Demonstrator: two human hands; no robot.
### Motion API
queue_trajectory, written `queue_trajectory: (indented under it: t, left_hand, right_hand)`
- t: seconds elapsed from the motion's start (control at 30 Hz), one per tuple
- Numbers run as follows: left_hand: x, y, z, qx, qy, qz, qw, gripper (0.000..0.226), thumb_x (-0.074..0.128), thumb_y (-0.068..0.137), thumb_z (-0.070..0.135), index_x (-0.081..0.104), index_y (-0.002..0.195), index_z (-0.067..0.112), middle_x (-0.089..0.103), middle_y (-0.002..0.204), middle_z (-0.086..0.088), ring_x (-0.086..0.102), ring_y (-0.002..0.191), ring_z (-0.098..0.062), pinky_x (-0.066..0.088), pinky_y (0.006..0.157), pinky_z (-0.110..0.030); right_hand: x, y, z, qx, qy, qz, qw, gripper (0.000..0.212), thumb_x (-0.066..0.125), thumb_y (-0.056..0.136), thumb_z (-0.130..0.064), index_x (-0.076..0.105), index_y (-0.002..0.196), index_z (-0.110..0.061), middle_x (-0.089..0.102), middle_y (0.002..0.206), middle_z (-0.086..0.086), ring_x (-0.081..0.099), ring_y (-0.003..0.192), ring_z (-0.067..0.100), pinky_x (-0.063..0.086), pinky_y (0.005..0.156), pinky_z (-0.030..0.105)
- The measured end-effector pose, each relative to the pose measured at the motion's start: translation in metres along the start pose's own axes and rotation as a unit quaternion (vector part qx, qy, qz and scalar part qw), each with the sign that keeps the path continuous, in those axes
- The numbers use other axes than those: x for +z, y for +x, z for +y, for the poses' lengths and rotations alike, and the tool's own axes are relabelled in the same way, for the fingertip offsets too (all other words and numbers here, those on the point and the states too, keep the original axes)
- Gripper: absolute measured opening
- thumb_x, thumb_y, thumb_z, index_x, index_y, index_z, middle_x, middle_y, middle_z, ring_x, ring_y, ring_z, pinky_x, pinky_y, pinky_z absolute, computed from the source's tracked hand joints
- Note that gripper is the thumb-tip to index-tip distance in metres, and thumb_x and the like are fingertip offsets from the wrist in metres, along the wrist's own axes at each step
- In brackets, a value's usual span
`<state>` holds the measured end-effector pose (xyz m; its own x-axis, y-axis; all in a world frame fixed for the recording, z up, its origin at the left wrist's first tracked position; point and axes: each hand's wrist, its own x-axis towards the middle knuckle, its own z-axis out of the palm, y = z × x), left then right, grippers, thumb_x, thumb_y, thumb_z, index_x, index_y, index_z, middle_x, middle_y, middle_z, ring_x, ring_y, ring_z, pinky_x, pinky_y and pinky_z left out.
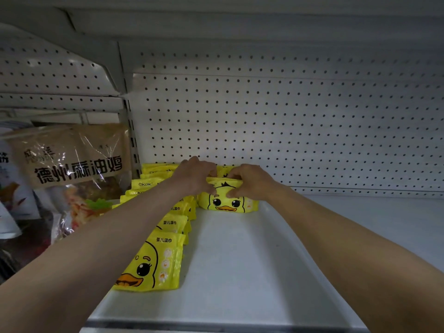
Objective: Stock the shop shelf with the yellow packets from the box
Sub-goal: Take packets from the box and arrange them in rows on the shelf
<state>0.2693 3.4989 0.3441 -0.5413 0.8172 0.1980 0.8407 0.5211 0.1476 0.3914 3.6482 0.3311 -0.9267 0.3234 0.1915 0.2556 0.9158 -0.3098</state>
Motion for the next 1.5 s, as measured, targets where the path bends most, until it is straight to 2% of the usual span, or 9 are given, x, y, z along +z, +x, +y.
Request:
queue_trajectory:
  t: [0.1,0.27,0.47,0.67,0.83,1.03,1.23,1.5]
  left_hand:
    - [0.002,0.002,0.001,-0.001,0.049,0.017,0.999,0.051,0.074,0.075,0.053,0.059,0.118,0.030,0.057,0.111,-0.001,0.042,0.114,-0.023,0.035,0.088,-0.034]
    - [0.008,0.005,0.004,-0.042,0.074,0.030,0.996,0.053,0.071,0.076,0.056,0.058,0.118,0.027,0.058,0.115,-0.002,0.042,0.119,-0.024,0.035,0.091,-0.035]
    - [0.010,-0.008,0.016,-0.073,0.102,0.066,0.990,0.060,0.071,0.077,0.054,0.053,0.125,0.023,0.055,0.124,-0.004,0.040,0.123,-0.025,0.036,0.097,-0.037]
    - [-0.019,-0.056,0.041,-0.095,0.048,0.111,0.988,0.065,0.075,0.079,0.041,0.047,0.135,0.024,0.052,0.130,-0.005,0.041,0.125,-0.028,0.039,0.099,-0.040]
    - [-0.049,-0.130,0.054,-0.119,-0.011,0.162,0.979,0.066,0.077,0.079,0.026,0.047,0.137,0.024,0.050,0.131,-0.009,0.040,0.126,-0.031,0.044,0.096,-0.044]
    - [-0.065,-0.254,0.060,-0.153,0.019,0.231,0.961,0.052,0.072,0.080,0.040,0.053,0.125,0.022,0.058,0.116,-0.010,0.052,0.112,-0.034,0.047,0.091,-0.048]
    - [-0.071,-0.388,0.071,-0.236,0.084,0.233,0.940,0.050,0.064,0.085,0.043,0.053,0.129,0.021,0.056,0.120,-0.011,0.050,0.114,-0.036,0.048,0.089,-0.046]
    - [-0.072,-0.512,0.074,-0.329,0.118,0.231,0.908,0.055,0.058,0.089,0.050,0.048,0.137,0.025,0.053,0.131,-0.007,0.048,0.120,-0.033,0.048,0.093,-0.048]
  right_hand:
    - [-0.002,0.000,0.001,0.002,-0.065,0.006,0.998,0.066,0.084,0.070,-0.042,0.056,0.128,-0.028,0.056,0.118,0.000,0.052,0.114,0.020,0.044,0.086,0.033]
    - [0.000,-0.004,0.001,0.012,-0.118,0.041,0.992,0.068,0.083,0.072,-0.043,0.050,0.129,-0.026,0.054,0.122,0.000,0.049,0.119,0.021,0.037,0.079,0.030]
    - [0.003,-0.018,-0.009,-0.004,-0.192,0.077,0.978,0.060,0.075,0.081,-0.038,0.050,0.132,-0.018,0.053,0.125,0.005,0.048,0.119,0.025,0.047,0.085,0.037]
    - [-0.030,-0.046,-0.026,-0.018,-0.164,0.092,0.982,0.050,0.069,0.087,-0.032,0.051,0.130,-0.015,0.055,0.125,0.007,0.048,0.121,0.028,0.046,0.084,0.037]
    - [-0.054,-0.096,-0.058,-0.065,-0.117,0.116,0.984,0.050,0.063,0.092,-0.036,0.049,0.137,-0.020,0.053,0.134,0.006,0.046,0.126,0.026,0.045,0.092,0.039]
    - [-0.062,-0.173,-0.119,-0.145,-0.065,0.126,0.979,0.050,0.060,0.092,-0.042,0.049,0.139,-0.026,0.050,0.141,0.003,0.041,0.133,0.025,0.042,0.100,0.039]
    - [-0.031,-0.250,-0.185,-0.250,-0.014,0.117,0.961,0.051,0.060,0.092,-0.046,0.049,0.138,-0.028,0.048,0.144,-0.001,0.037,0.135,0.024,0.039,0.106,0.041]
    - [0.018,-0.309,-0.262,-0.321,0.017,0.076,0.944,0.052,0.053,0.093,-0.051,0.052,0.138,-0.025,0.049,0.145,0.002,0.039,0.136,0.026,0.036,0.110,0.039]
